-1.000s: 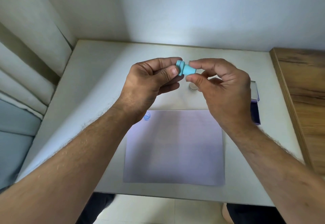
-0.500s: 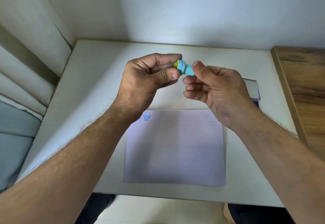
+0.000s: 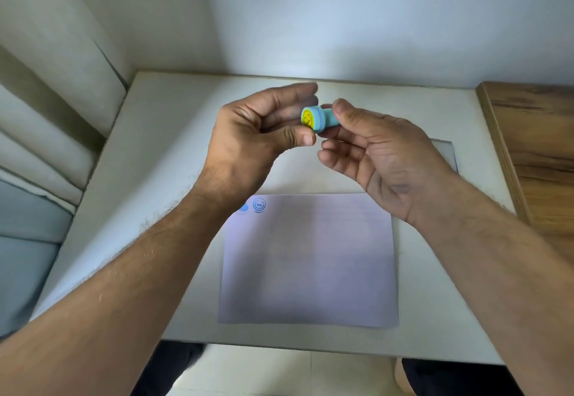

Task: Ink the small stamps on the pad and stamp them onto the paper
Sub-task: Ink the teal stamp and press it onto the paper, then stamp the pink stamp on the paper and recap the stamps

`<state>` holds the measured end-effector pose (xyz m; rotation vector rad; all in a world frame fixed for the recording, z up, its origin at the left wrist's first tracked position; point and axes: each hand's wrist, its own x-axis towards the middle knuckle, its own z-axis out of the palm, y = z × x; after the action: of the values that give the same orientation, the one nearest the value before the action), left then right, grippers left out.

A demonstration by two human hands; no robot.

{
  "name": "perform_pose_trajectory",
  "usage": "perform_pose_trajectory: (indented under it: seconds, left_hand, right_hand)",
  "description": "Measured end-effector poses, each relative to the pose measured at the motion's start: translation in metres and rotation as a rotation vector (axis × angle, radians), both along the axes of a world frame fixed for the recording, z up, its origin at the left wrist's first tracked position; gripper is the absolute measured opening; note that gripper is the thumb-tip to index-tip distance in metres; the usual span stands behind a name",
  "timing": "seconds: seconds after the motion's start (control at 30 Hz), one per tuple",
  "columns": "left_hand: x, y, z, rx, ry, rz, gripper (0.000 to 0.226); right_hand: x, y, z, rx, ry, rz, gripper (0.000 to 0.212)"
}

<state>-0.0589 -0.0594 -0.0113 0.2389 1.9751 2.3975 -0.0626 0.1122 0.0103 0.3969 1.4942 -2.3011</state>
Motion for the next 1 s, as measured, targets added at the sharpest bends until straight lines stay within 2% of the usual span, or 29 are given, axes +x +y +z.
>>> perform_pose_trajectory:
  seconds: [0.1,0.17,0.2,0.33,0.43,0.53,0.7,0.9,1.0]
  left_hand:
    - [-0.003,-0.006,0.002,-0.060,-0.020,0.051,0.054]
    - [-0.006,-0.011,0.002,-0.063,-0.031,0.102,0.050]
    - [-0.007,-0.014,0.002,-0.058,-0.036,0.136,0.047]
    - [-0.009,-0.023,-0.003,-0.086,-0.050,0.254,0.039]
    - [-0.010,-0.025,-0.008,-0.154,-0.074,0.275,0.037]
    - [-0.010,-0.023,-0.011,-0.216,-0.084,0.298,0.036]
    - [-0.007,-0.021,-0.012,-0.316,-0.087,0.321,0.036]
    - [-0.008,-0.022,-0.011,-0.396,-0.116,0.384,0.034]
    - [-0.007,-0.023,-0.015,-0.524,-0.132,0.389,0.040]
  right_hand:
    - [-0.001,-0.003,-0.001,-0.006,-0.026,-0.034,0.022]
    - [-0.004,-0.002,-0.003,0.112,0.025,-0.037,0.015]
    - [-0.005,-0.001,-0.005,0.250,0.086,-0.029,0.013]
    - [-0.003,-0.001,-0.025,1.022,0.452,0.076,0.015]
    - [0.004,-0.004,-0.038,1.286,0.612,0.141,0.017]
    - [0.006,-0.008,-0.043,1.390,0.731,0.129,0.017]
    - [0.013,-0.015,-0.042,1.444,0.948,0.054,0.015]
    - [0.012,-0.016,-0.048,1.417,0.935,0.044,0.015]
    - [0.008,-0.012,-0.055,1.417,0.830,0.106,0.015]
